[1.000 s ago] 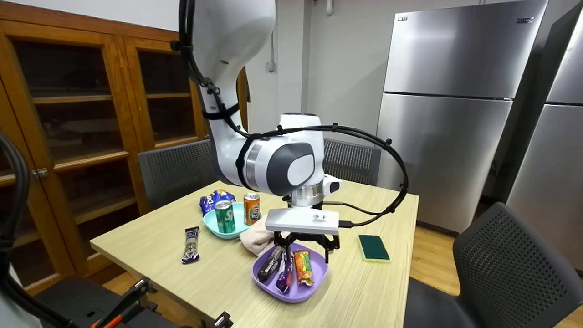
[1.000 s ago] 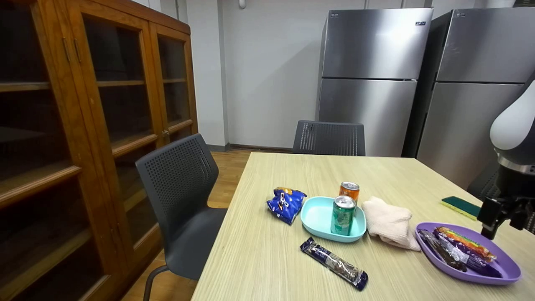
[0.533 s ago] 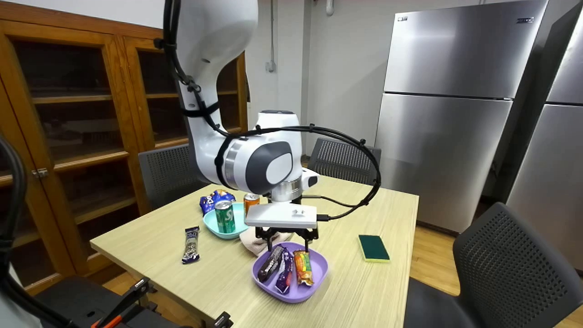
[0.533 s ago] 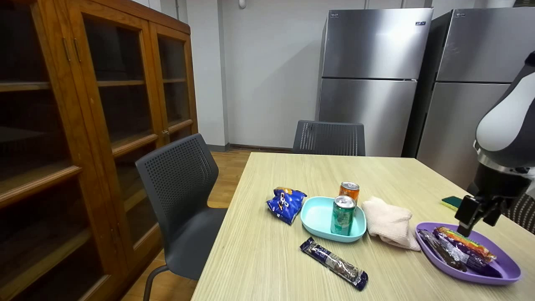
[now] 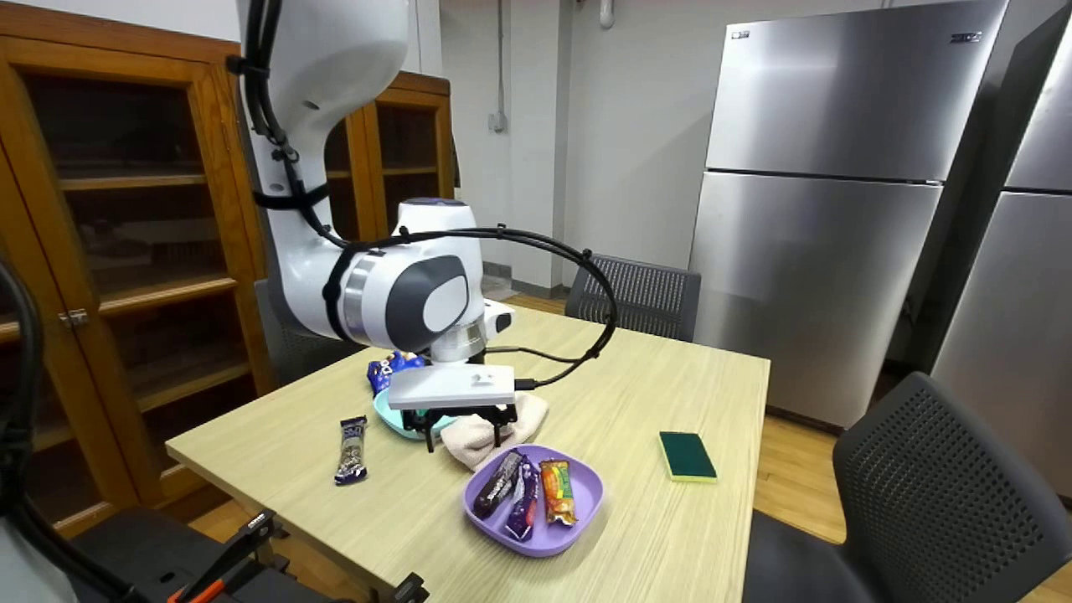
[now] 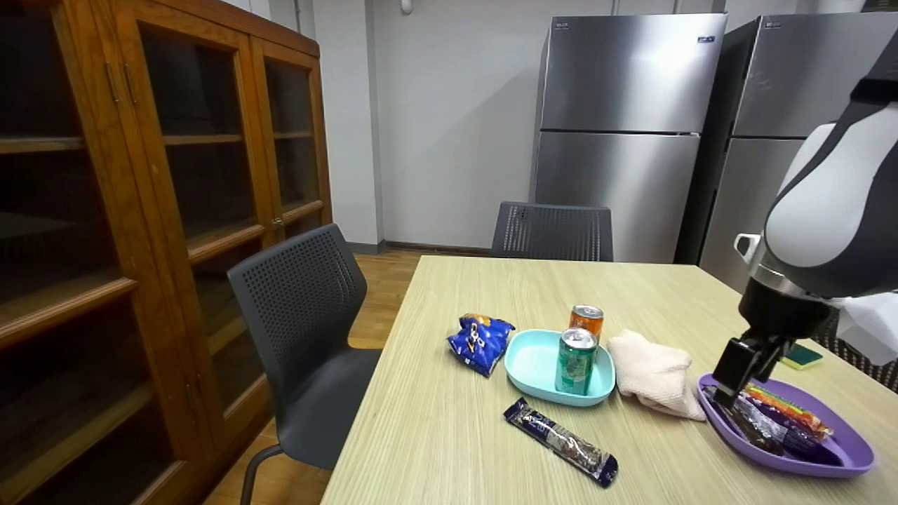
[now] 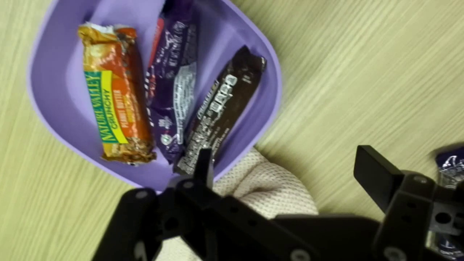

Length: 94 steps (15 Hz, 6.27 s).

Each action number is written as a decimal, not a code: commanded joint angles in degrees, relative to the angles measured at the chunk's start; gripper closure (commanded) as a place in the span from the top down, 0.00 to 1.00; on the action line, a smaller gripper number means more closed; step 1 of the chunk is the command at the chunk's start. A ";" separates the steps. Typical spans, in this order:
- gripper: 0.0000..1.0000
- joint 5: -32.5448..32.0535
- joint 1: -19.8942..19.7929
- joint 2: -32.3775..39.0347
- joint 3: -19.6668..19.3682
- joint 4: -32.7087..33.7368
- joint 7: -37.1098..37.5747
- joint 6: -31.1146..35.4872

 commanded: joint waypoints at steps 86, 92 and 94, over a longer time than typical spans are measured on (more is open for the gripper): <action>1.00 -2.78 37.32 18.51 -6.38 15.53 12.87 0.39; 0.43 -4.32 36.74 18.59 -5.52 15.77 12.70 -0.68; 0.28 -4.66 36.29 17.76 -5.36 15.38 12.69 -0.92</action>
